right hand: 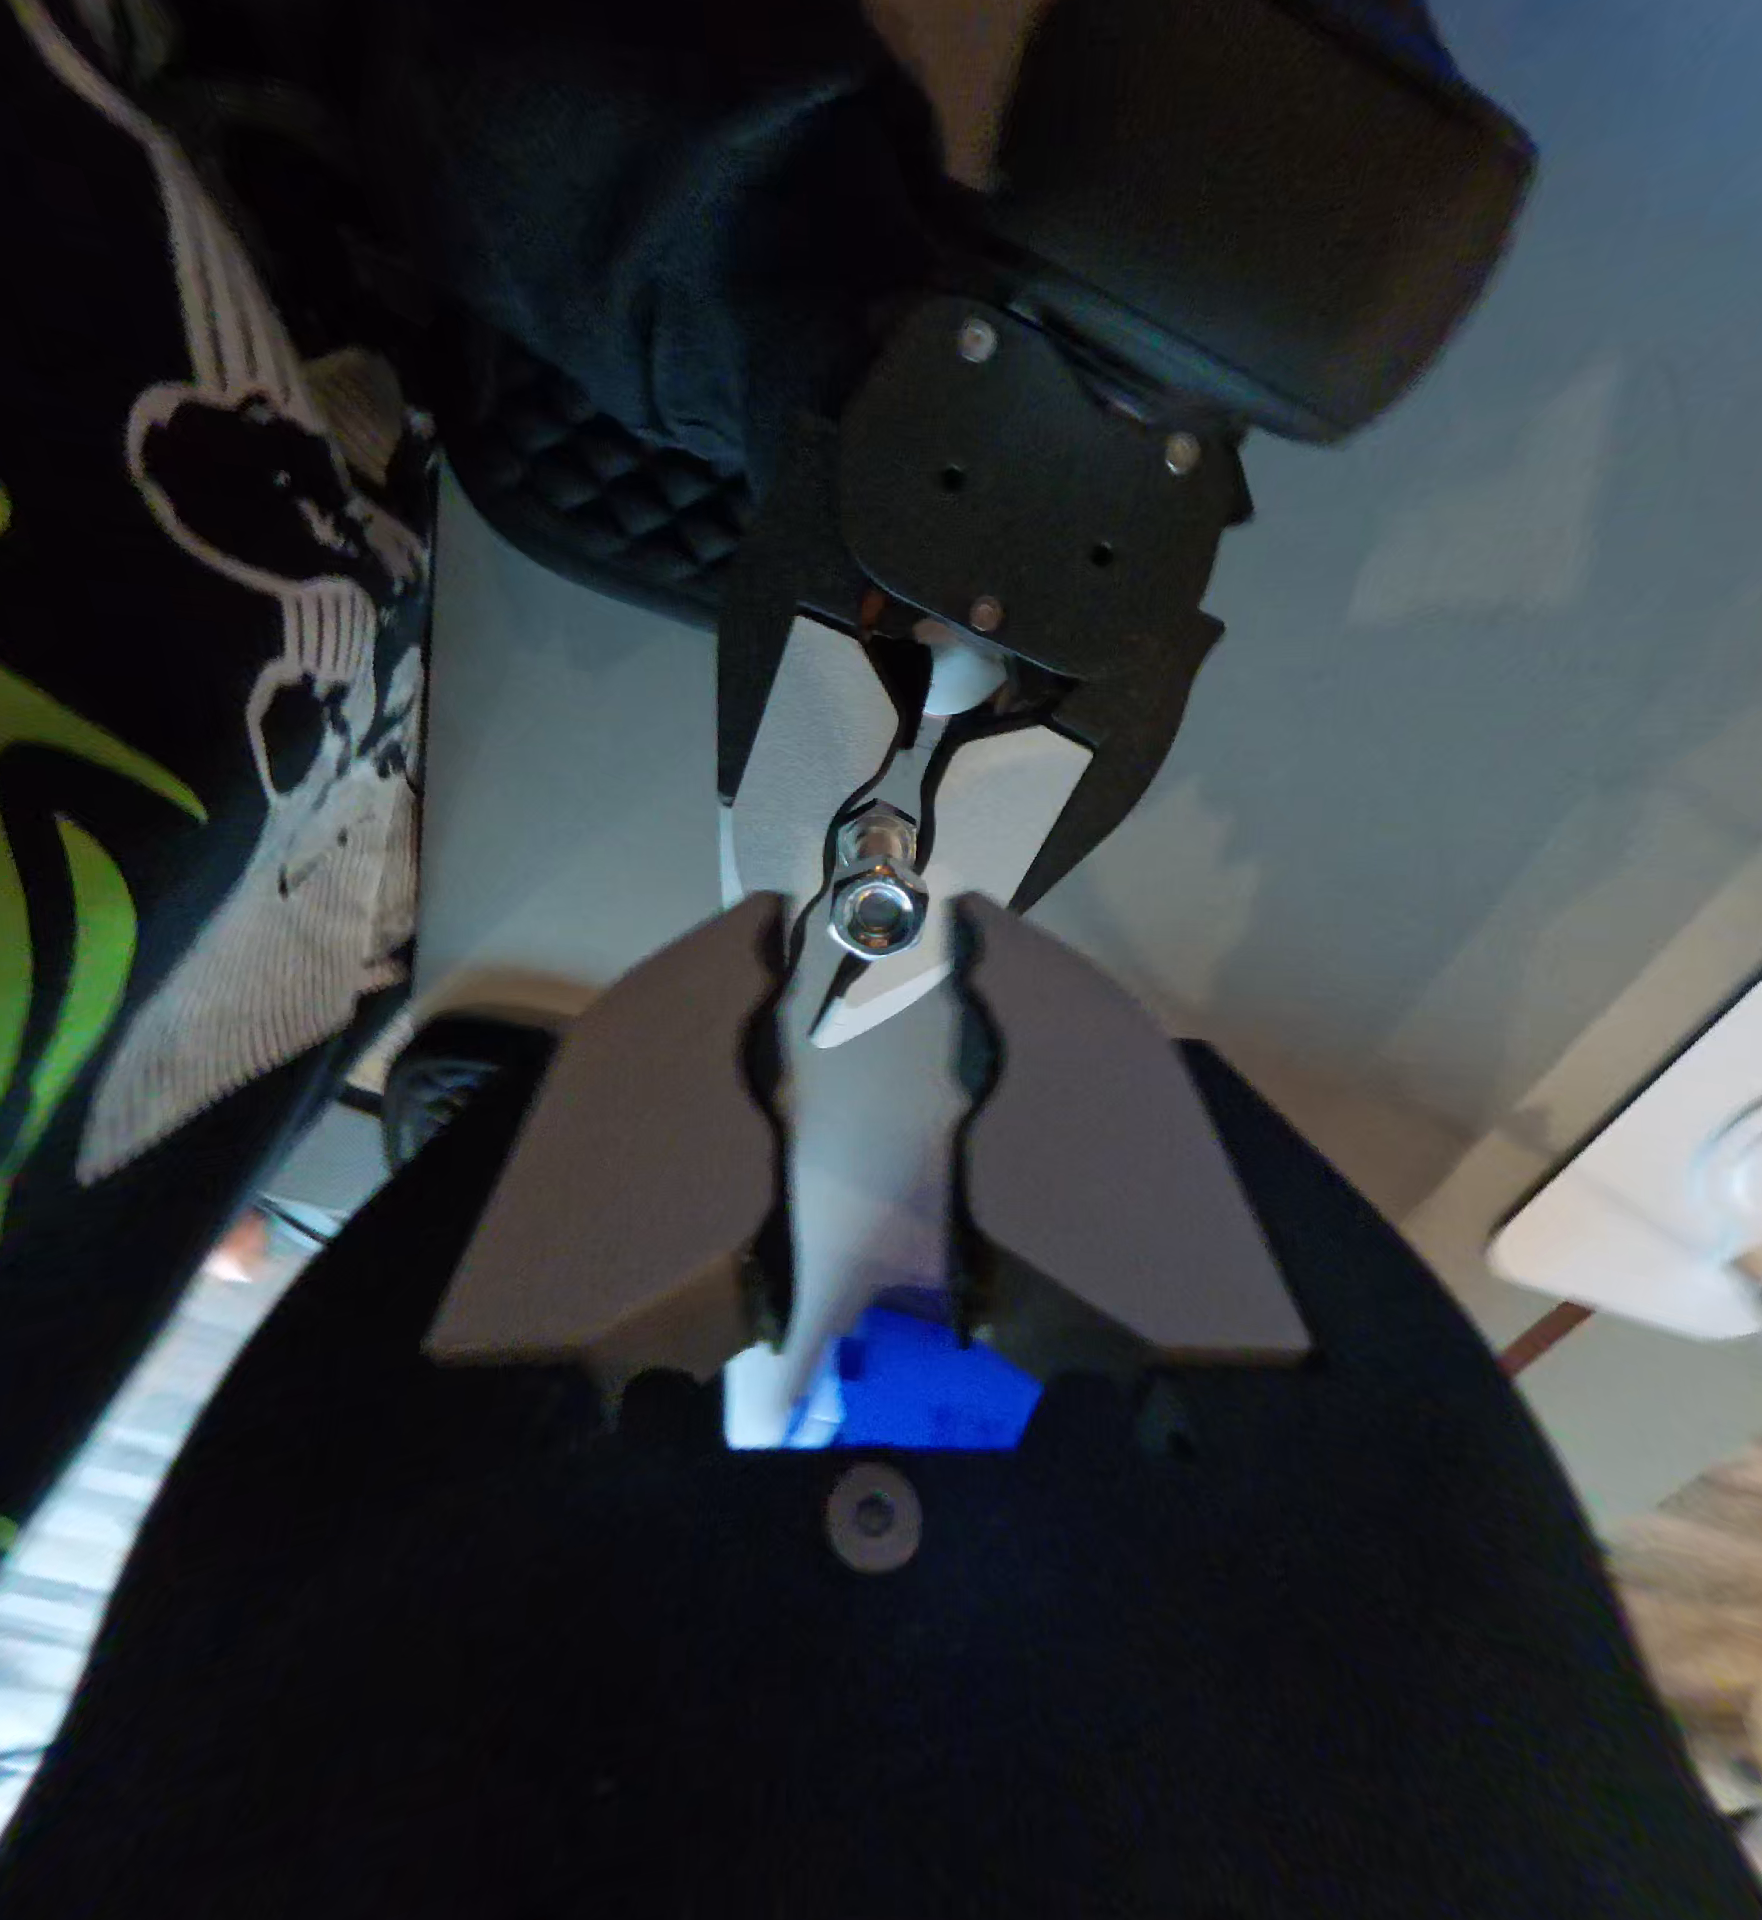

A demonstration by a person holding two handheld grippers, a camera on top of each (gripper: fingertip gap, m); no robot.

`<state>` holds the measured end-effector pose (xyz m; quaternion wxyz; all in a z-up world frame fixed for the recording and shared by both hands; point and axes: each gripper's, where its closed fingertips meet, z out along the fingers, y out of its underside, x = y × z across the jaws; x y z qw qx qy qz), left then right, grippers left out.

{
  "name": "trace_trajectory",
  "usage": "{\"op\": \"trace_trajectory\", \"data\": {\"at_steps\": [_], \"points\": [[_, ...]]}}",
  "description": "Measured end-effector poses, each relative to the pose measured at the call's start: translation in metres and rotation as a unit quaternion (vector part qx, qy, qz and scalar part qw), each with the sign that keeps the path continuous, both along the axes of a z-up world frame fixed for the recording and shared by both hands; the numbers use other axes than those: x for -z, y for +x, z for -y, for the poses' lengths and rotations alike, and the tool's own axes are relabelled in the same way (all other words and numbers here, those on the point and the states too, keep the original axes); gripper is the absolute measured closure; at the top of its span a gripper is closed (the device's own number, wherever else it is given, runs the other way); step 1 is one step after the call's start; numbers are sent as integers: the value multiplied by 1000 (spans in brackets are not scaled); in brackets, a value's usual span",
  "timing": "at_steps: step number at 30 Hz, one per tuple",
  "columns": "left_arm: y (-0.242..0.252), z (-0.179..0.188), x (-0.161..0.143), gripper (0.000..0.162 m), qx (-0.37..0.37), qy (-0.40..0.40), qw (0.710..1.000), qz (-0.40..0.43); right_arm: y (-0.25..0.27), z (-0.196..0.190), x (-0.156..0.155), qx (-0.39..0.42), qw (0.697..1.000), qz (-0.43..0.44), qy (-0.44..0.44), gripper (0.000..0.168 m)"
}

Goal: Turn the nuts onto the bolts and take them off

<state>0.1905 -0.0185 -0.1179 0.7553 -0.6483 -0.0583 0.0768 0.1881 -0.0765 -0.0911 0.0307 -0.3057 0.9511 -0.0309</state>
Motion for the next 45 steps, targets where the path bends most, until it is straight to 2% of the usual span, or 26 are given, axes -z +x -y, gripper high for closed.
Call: {"op": "trace_trajectory", "data": {"at_steps": [1,2,5,7,9,14,21,27,30,34,37,39,40,42,45], "points": [[0,0,0,151,1,2,1000,0,-1,1,-1,-30,1000,0,-1,126],[0,0,-1,151,1,3,1000,0,0,1,-4,-77,997,5,-2,120],[1,0,0,151,5,0,1000,-1,-4,8,-11,-252,967,-10,-36,120],[2,-1,0,151,8,-1,1000,-2,-6,10,-14,-398,915,-34,-53,119],[3,-1,0,151,10,-3,1000,-3,-3,8,-11,-500,863,-39,-53,119],[2,-1,0,151,11,-2,1000,-3,13,2,-3,-554,832,7,-31,121],[3,-1,0,151,12,-1,1000,-2,14,0,4,-577,816,5,-19,144],[2,0,0,151,11,1,1000,-1,14,3,2,-559,829,2,-27,150],[1,0,0,151,8,3,1000,0,15,4,1,-506,862,2,-28,150],[-1,2,-1,151,1,7,1000,3,12,5,1,-340,940,1,-21,150],[-2,2,-1,151,-2,5,1000,4,11,4,1,-140,990,5,-4,150],[-2,1,0,151,-2,0,1000,3,11,1,2,0,1000,19,9,150],[-1,0,1,151,-2,-2,1000,2,12,1,2,42,999,29,11,150],[-1,0,1,151,-2,-1,1000,2,12,1,2,69,997,35,9,150],[-1,0,0,151,-1,-1,1000,0,12,1,1,61,998,28,7,150]]}}
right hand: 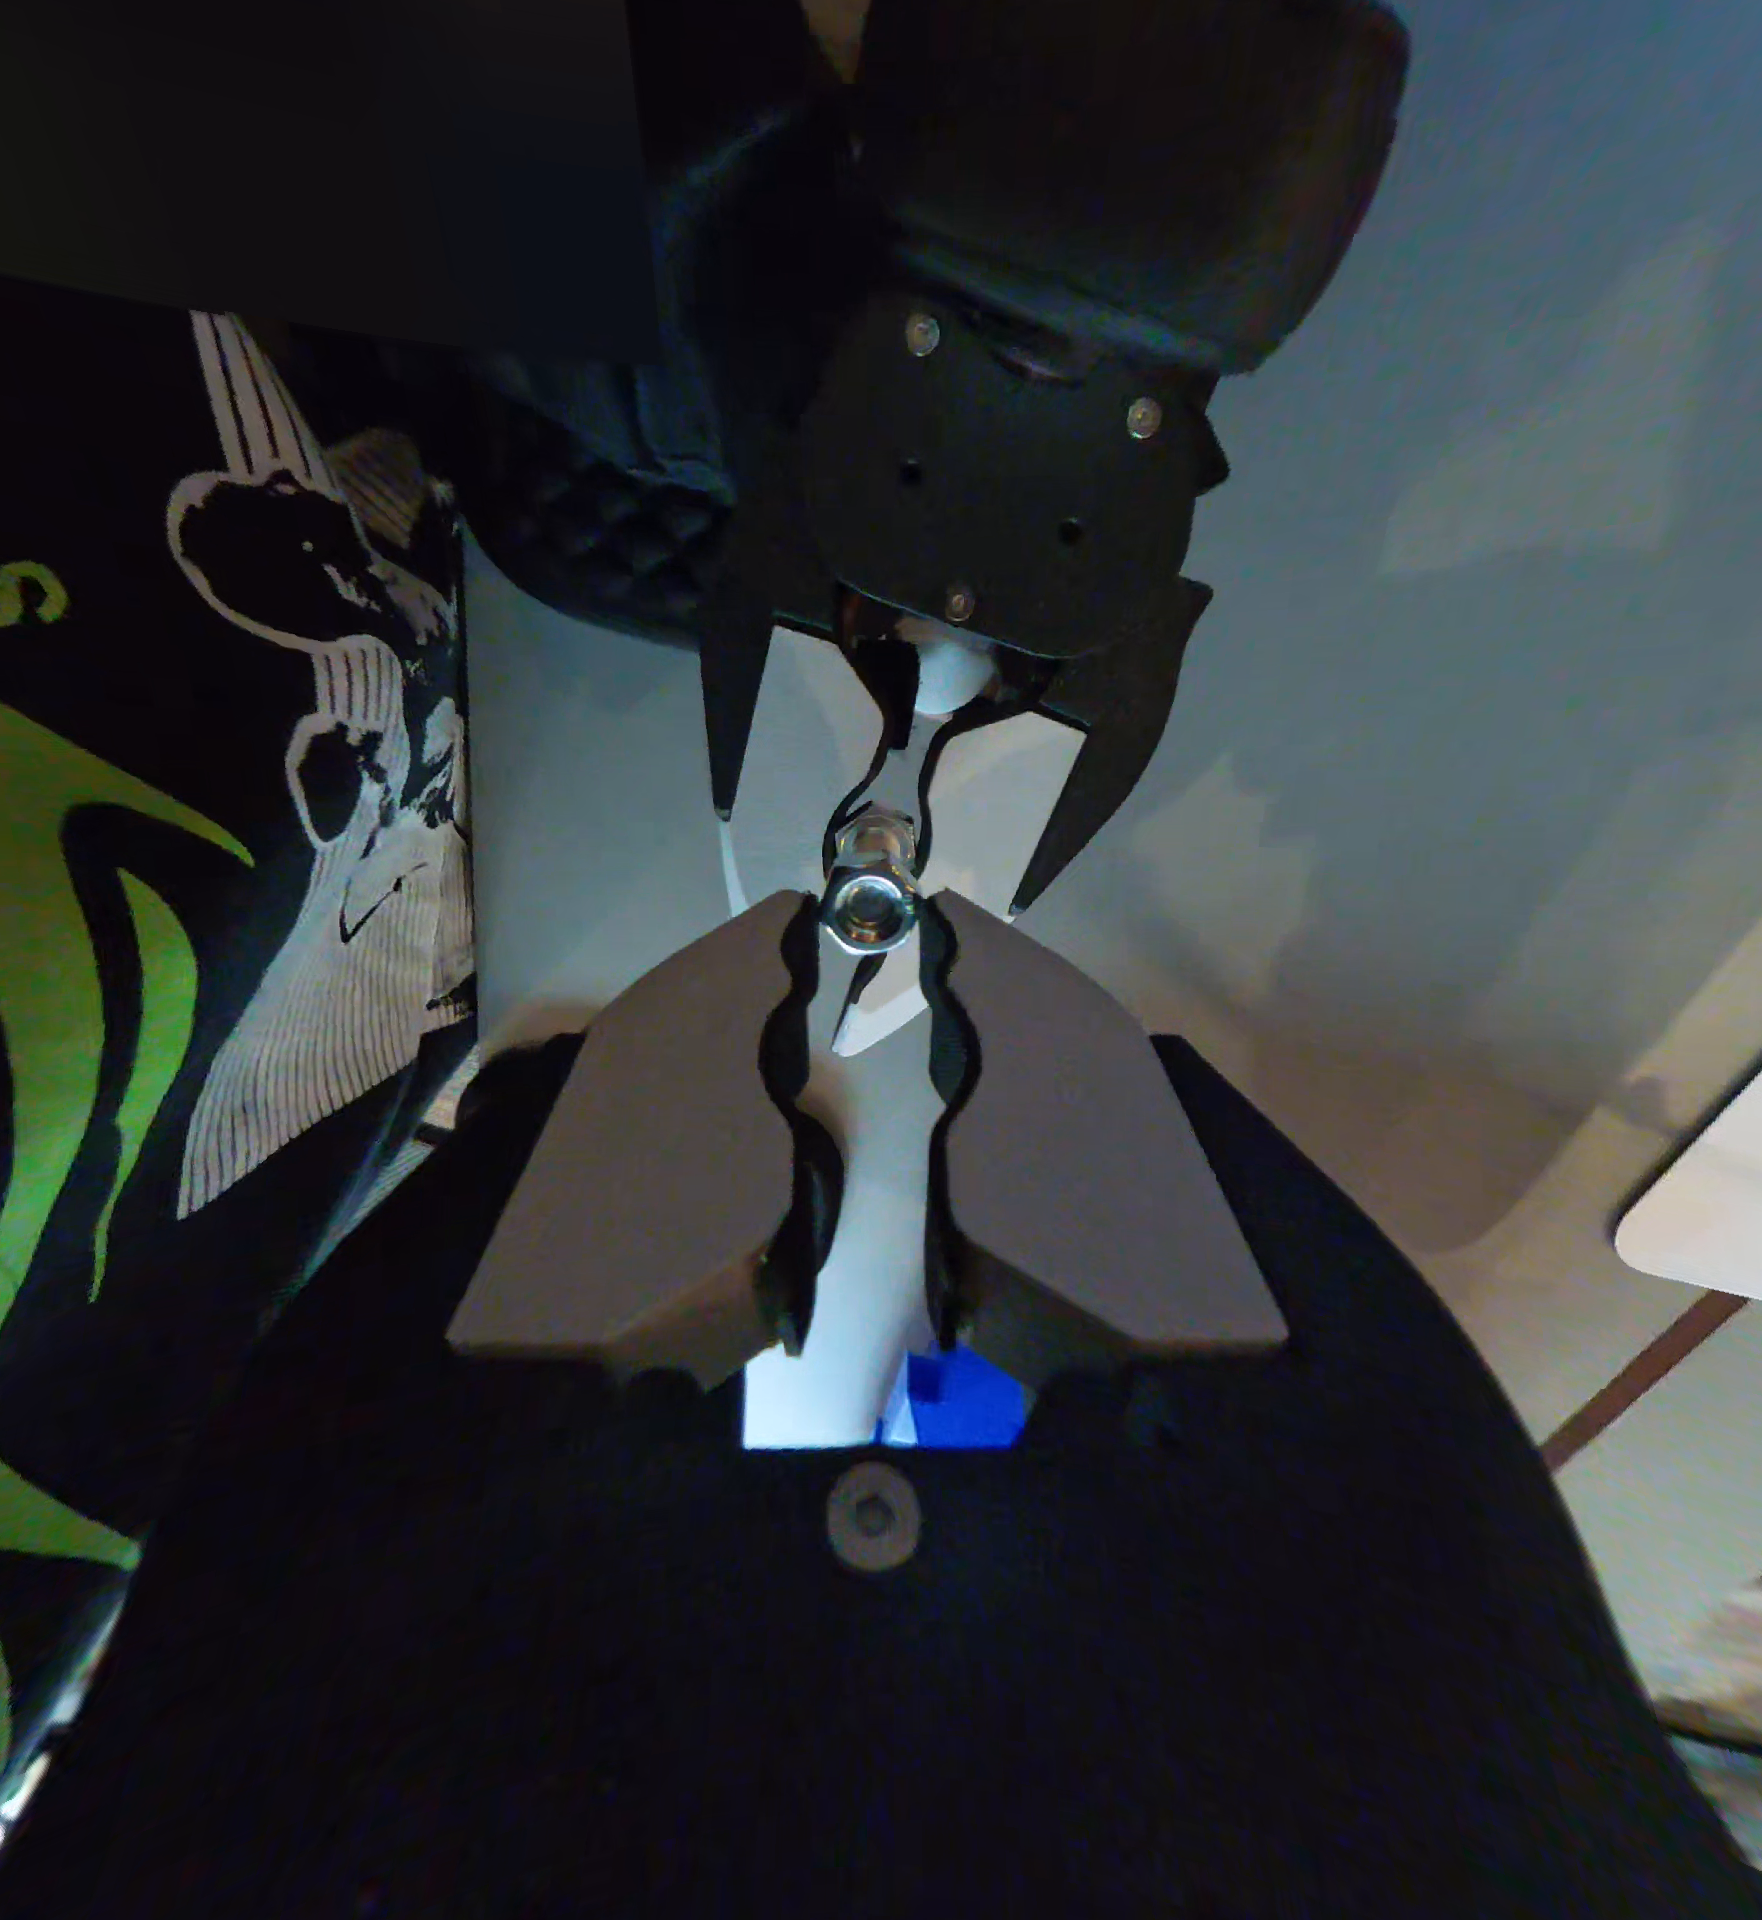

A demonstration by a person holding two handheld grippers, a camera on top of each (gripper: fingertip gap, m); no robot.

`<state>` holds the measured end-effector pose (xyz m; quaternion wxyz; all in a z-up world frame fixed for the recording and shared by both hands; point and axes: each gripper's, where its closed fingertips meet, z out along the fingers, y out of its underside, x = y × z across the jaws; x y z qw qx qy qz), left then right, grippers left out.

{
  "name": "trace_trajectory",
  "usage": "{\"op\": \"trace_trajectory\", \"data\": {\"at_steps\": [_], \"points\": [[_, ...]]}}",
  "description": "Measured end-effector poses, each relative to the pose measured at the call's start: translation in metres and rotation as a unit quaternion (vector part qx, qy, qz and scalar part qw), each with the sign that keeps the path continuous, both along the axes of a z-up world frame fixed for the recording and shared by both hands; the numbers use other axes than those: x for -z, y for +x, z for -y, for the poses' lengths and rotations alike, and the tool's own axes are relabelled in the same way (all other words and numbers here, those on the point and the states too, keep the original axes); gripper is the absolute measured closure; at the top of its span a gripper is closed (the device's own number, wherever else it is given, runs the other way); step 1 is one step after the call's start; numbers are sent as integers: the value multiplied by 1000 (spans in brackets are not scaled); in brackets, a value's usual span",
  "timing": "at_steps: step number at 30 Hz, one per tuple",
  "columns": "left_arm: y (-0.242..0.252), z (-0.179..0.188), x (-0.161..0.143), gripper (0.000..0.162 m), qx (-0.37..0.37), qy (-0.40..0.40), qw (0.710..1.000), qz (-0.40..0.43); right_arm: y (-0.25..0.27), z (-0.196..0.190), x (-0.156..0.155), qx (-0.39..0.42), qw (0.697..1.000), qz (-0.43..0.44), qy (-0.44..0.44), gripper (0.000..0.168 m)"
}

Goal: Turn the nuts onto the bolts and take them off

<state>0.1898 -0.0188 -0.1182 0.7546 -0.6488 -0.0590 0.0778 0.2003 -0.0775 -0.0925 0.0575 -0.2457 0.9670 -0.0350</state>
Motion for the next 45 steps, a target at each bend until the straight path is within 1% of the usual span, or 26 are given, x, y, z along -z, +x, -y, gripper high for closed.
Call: {"op": "trace_trajectory", "data": {"at_steps": [2,5,7,8,10,11,13,14,15,19,22,24,26,27,29,30,32,35,38,40,41,43,45], "points": [[0,-1,0,151,1,-2,1000,-1,-1,-2,1,-8,1000,-3,7,149],[1,0,0,151,3,1,1000,-1,-8,-7,0,-39,999,-25,25,130],[1,0,0,151,5,-1,1000,-2,-3,-5,-2,-91,996,-9,17,126],[2,-1,0,151,6,-1,1000,-2,1,-2,-3,-139,990,-4,4,127],[2,-1,0,151,7,-1,1000,-3,1,3,-6,-265,964,-22,-25,130],[2,-1,0,151,8,-1,1000,-3,-1,4,-7,-336,940,-41,-33,131],[3,-1,0,151,10,-3,1000,-4,-5,4,-8,-464,882,-71,-43,130],[3,-1,0,151,11,-3,1000,-4,-5,3,-7,-509,857,-72,-43,130],[3,-1,0,151,11,-3,1000,-4,-4,3,-7,-535,841,-65,-45,132],[3,-2,1,151,12,-4,1000,-5,4,3,-5,-579,813,-22,-53,138],[4,-2,1,151,13,-4,1000,-5,6,1,-3,-607,793,-12,-50,142],[4,-1,1,151,13,-4,1000,-5,6,1,-1,-618,784,-14,-47,148],[4,-1,1,151,13,-4,1000,-4,5,1,1,-621,782,-17,-46,150],[4,-2,1,151,14,-4,1000,-5,5,1,1,-616,786,-16,-47,151],[3,-1,0,151,12,-2,1000,-4,4,1,0,-593,803,-20,-50,151],[3,0,0,151,11,0,1000,-3,3,2,0,-574,817,-22,-52,151],[2,0,-1,151,8,2,1000,-2,3,3,0,-513,857,-26,-49,151],[1,1,-1,151,4,2,1000,-1,2,3,0,-368,928,-43,-33,151],[0,1,0,151,2,1,1000,0,0,2,0,-189,980,-49,-23,151],[0,0,0,151,1,1,1000,-1,1,1,0,-56,998,-31,-19,151],[1,0,0,151,1,-3,1000,-2,1,1,1,-16,1000,-16,-20,151],[0,0,1,151,0,-2,1000,1,0,1,1,21,999,-5,-27,151],[0,1,0,151,0,1,1000,1,0,1,0,15,1000,-11,-25,151]]}}
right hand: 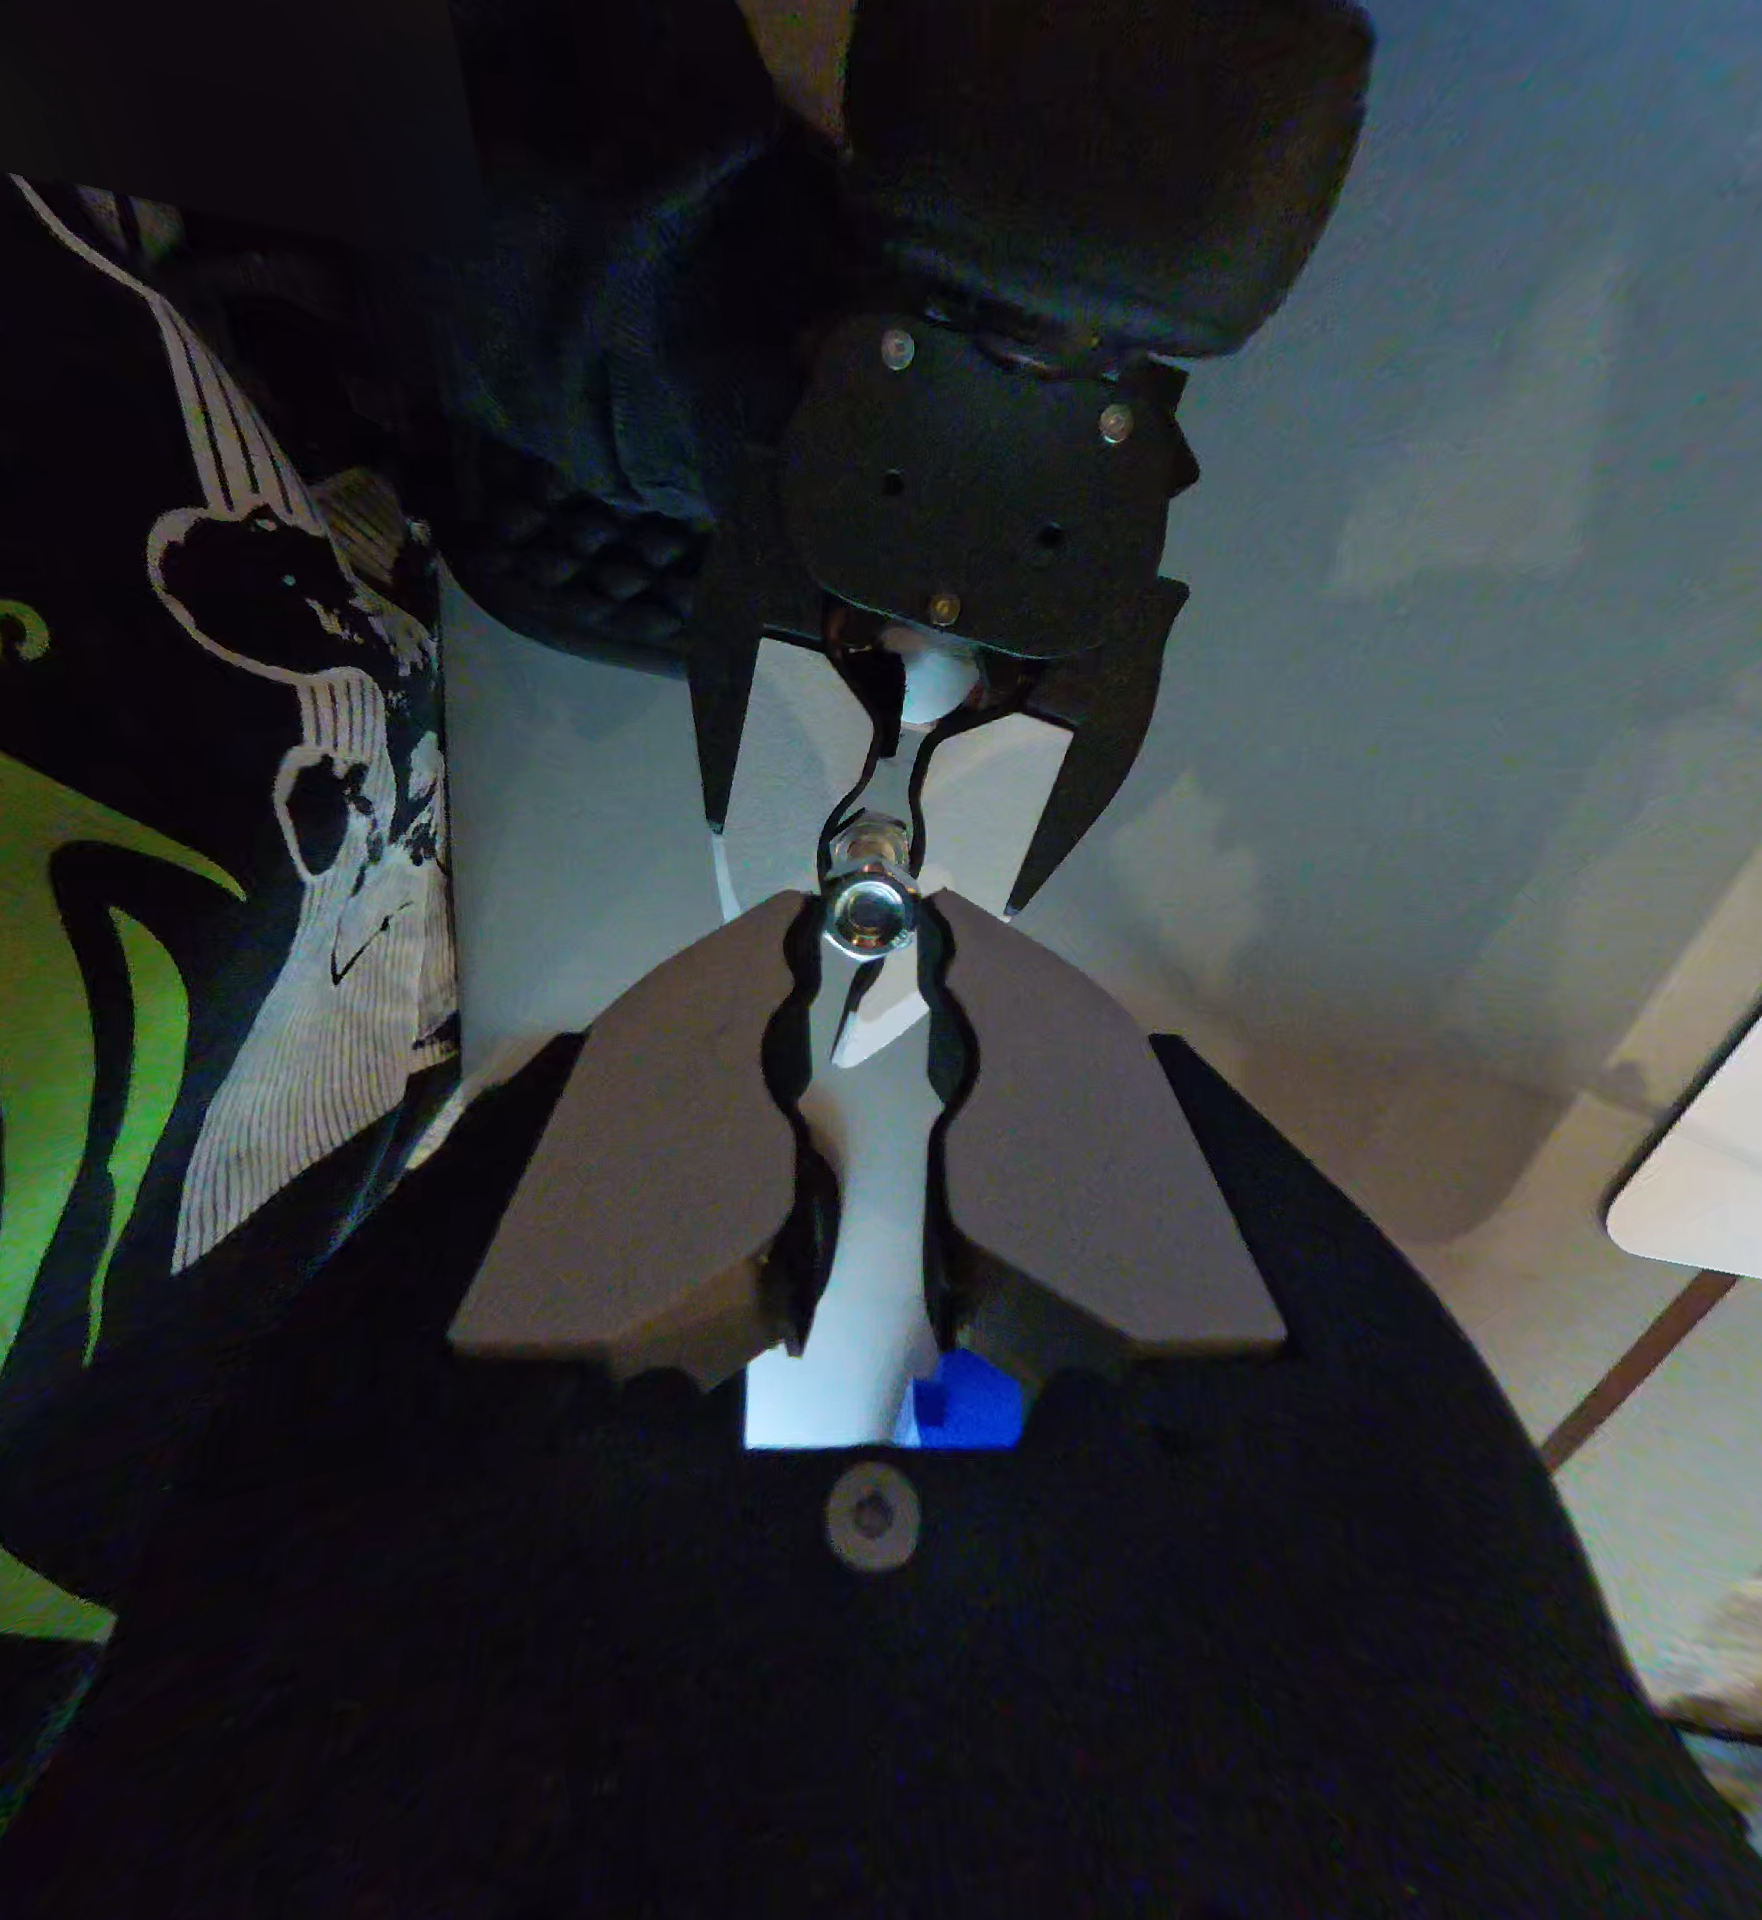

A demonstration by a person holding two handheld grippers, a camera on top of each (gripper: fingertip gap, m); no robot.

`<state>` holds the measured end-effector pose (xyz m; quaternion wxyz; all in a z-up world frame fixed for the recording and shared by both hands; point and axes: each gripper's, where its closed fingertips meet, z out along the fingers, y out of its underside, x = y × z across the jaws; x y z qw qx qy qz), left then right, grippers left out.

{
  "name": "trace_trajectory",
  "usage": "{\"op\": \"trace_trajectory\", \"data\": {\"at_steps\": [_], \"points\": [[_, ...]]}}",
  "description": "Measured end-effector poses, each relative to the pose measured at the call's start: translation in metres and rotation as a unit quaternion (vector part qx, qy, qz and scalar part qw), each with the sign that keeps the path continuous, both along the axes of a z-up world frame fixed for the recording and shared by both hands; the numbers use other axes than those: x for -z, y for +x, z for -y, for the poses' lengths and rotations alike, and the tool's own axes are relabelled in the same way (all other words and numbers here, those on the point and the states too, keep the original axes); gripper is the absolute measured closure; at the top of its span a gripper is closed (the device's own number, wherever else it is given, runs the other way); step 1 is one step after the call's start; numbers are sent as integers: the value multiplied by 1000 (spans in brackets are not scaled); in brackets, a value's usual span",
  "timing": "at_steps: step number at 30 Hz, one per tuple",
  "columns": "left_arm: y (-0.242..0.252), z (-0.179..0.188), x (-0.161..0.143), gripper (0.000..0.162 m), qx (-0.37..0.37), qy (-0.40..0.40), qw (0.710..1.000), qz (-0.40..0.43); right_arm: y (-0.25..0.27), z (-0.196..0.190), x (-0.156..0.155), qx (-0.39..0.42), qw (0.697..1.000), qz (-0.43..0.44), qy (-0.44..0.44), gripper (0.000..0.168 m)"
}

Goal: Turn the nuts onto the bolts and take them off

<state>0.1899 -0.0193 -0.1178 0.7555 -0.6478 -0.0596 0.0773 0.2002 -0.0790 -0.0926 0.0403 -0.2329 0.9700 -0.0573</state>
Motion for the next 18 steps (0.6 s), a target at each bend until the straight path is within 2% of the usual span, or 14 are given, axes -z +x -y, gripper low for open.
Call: {"op": "trace_trajectory", "data": {"at_steps": [2,4,7,9,11,12,13,15,18], "points": [[0,0,0,151,1,-1,1000,-1,1,0,0,-12,1000,-4,1,151],[1,0,0,151,2,-1,1000,-3,5,3,-2,-47,999,8,-8,139],[2,-1,0,151,6,0,1000,-4,11,9,-12,-207,977,29,-37,123],[3,-1,0,151,9,-3,1000,-5,12,5,-18,-371,927,16,-47,123],[3,-2,0,151,10,-4,1000,-6,8,-2,-16,-518,854,-20,-43,117],[4,-2,0,151,11,-3,1000,-6,6,-6,-14,-565,824,-30,-31,119],[4,-2,0,151,12,-3,1000,-6,6,-8,-11,-589,807,-34,-20,118],[4,-2,0,151,13,-5,1000,-7,7,-7,-6,-608,793,-32,-6,117],[4,-2,0,151,14,-5,1000,-7,7,-3,-1,-636,770,-40,-6,125]]}}
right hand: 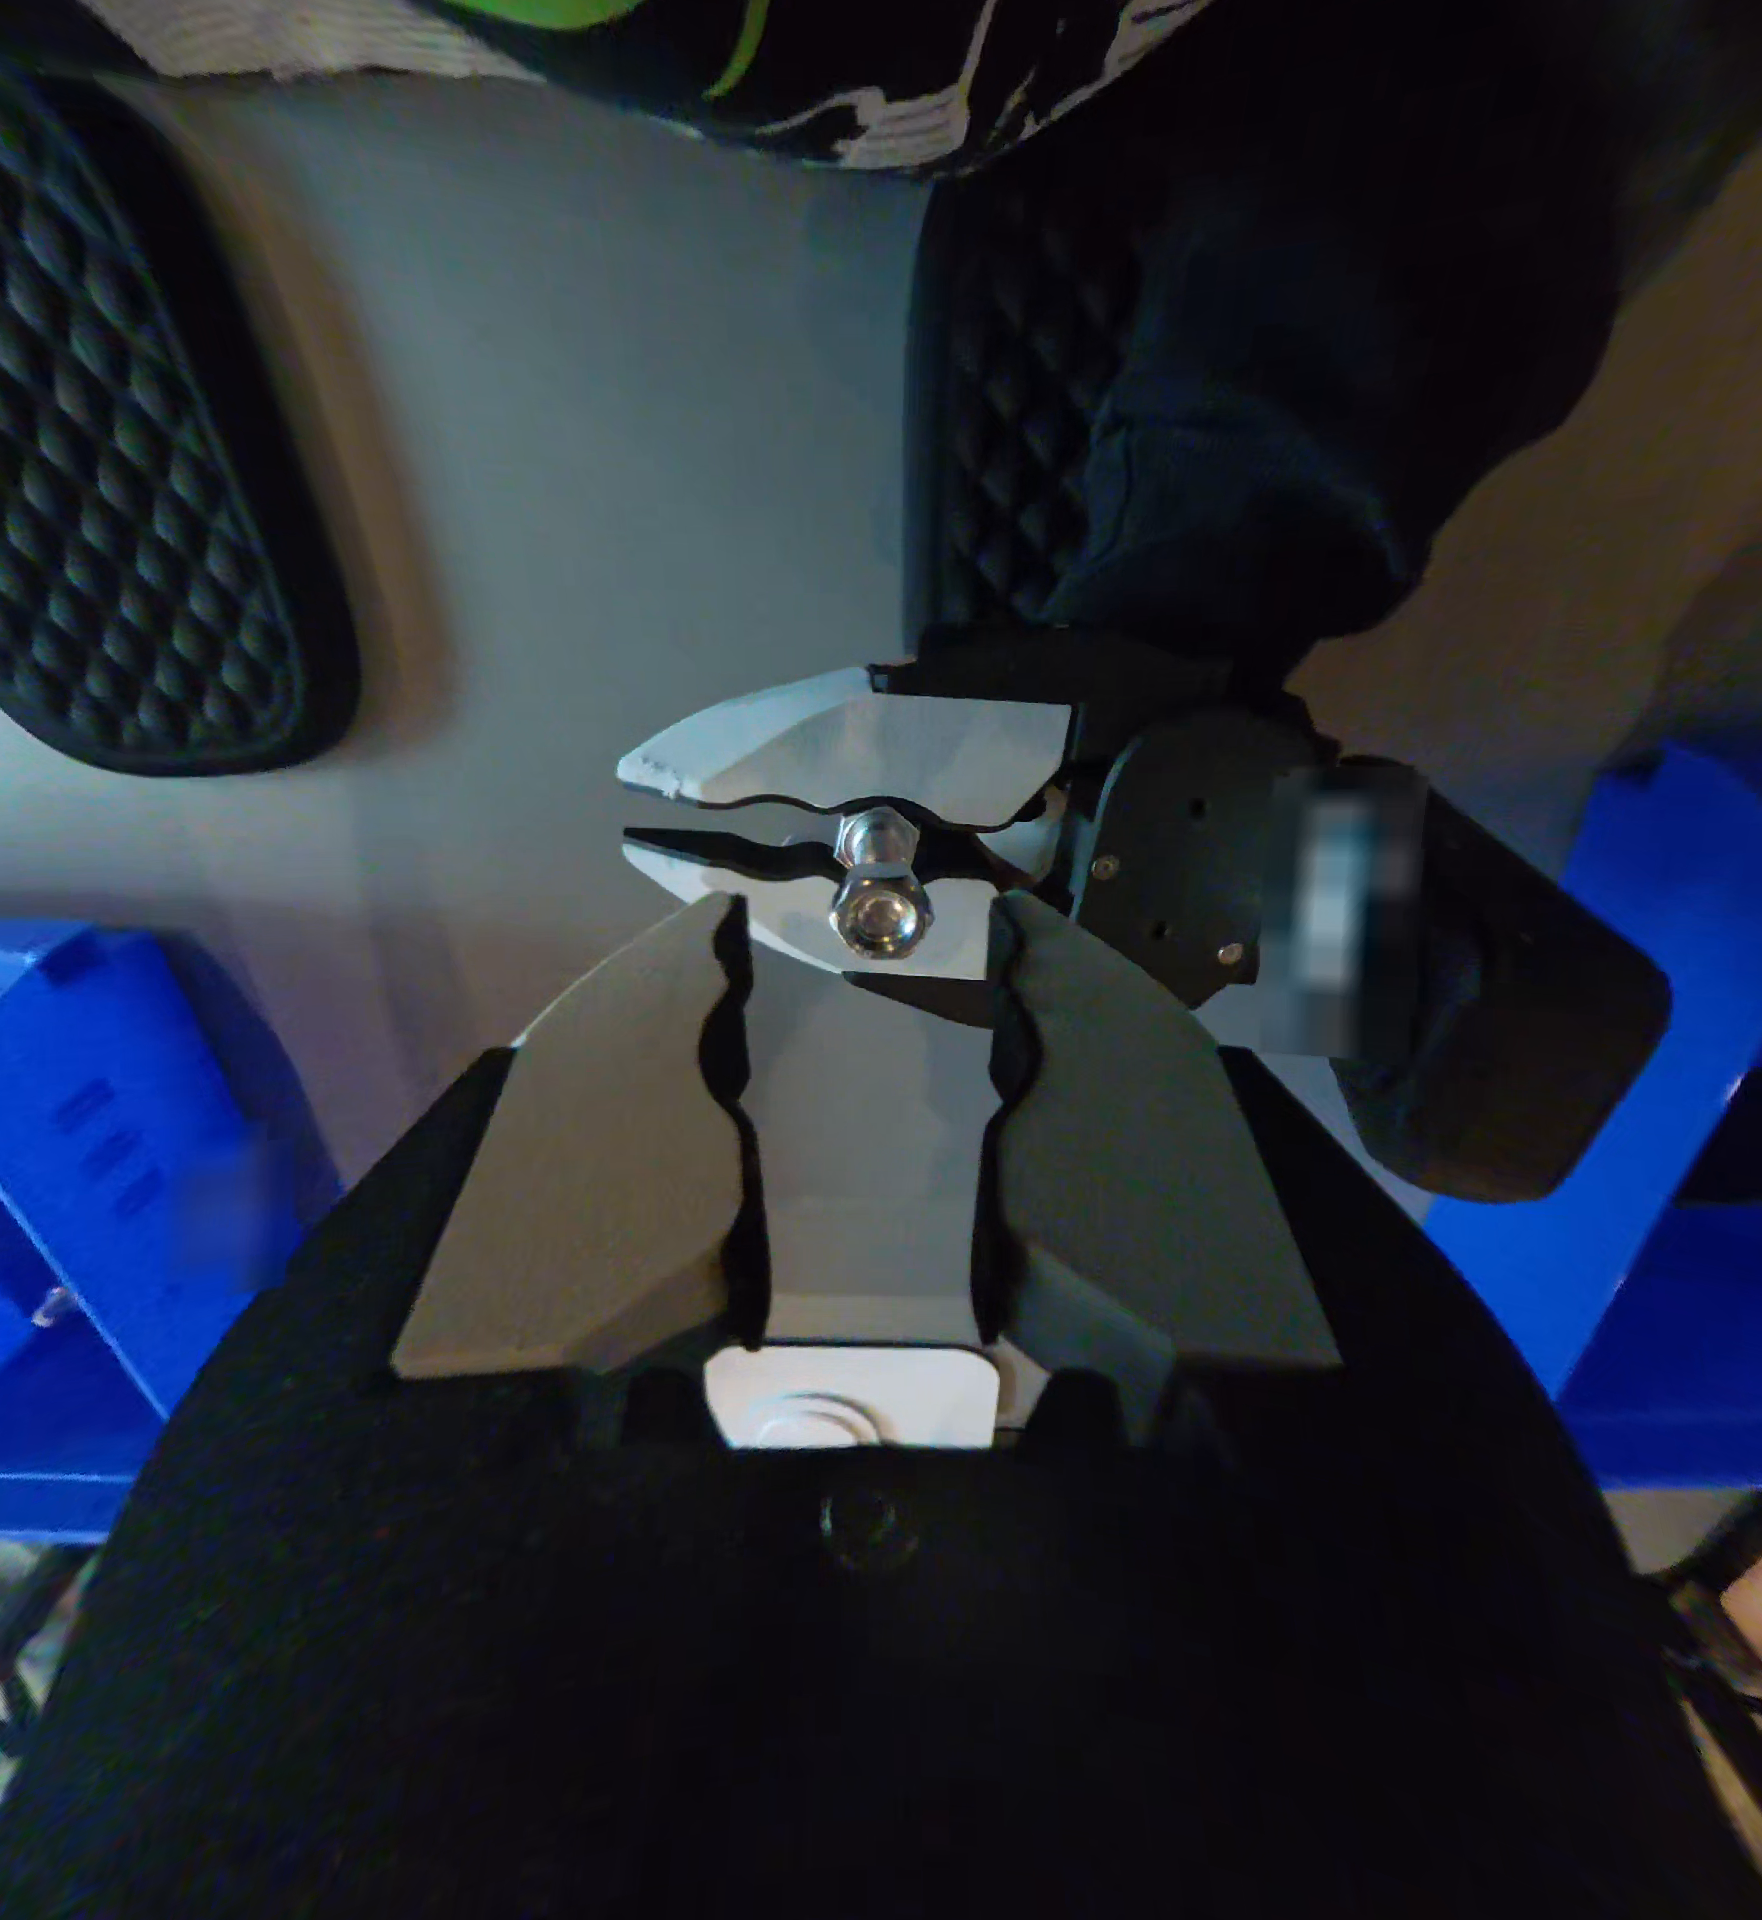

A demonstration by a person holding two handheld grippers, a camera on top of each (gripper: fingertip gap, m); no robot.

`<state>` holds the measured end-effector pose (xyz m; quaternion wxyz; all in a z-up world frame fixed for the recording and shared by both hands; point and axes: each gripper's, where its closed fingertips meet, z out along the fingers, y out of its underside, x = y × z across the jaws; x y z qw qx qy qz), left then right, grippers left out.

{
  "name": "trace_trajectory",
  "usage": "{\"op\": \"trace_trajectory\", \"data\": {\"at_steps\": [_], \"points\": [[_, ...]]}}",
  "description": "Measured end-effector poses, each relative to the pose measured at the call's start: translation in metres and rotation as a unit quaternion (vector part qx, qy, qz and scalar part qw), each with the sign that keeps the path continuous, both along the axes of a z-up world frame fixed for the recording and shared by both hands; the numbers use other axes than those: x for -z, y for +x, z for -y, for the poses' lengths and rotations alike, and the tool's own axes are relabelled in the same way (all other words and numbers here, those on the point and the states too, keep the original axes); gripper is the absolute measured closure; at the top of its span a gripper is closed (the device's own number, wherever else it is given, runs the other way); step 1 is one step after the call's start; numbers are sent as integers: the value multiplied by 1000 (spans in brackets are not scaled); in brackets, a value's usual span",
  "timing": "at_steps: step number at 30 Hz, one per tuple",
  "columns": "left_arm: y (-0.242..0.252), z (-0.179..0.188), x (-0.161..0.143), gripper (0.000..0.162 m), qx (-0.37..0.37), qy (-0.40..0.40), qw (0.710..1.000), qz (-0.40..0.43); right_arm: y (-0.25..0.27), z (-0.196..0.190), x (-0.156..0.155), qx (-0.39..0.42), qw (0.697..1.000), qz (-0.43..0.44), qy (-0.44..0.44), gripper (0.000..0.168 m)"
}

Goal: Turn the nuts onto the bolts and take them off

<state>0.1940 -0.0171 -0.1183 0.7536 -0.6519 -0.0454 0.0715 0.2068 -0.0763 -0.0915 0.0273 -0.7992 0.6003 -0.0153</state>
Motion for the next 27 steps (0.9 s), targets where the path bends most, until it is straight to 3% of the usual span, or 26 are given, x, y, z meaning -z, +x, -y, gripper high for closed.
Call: {"op": "trace_trajectory", "data": {"at_steps": [5,8,11,13,17,20,21,23,27], "points": [[0,0,0,151,2,1,1000,0,1,1,2,-27,1000,10,-5,147],[0,0,0,151,2,0,1000,1,1,1,3,-28,999,11,-10,149],[-1,0,-1,151,-1,3,1000,1,1,3,2,16,1000,14,-14,150],[-2,1,-1,151,-4,5,1000,2,0,4,2,103,994,20,-9,150],[-4,2,-2,151,-11,8,1000,4,-3,6,2,335,942,19,-1,150],[-4,0,0,151,-12,0,1000,3,-4,1,3,543,839,9,26,150],[-3,-1,1,151,-11,-4,1000,1,-4,0,3,573,819,13,35,150],[-3,-1,2,151,-12,-7,1000,2,-4,0,4,588,808,18,36,150],[-3,0,1,151,-12,-2,1000,1,-4,2,3,580,814,13,29,150]]}}
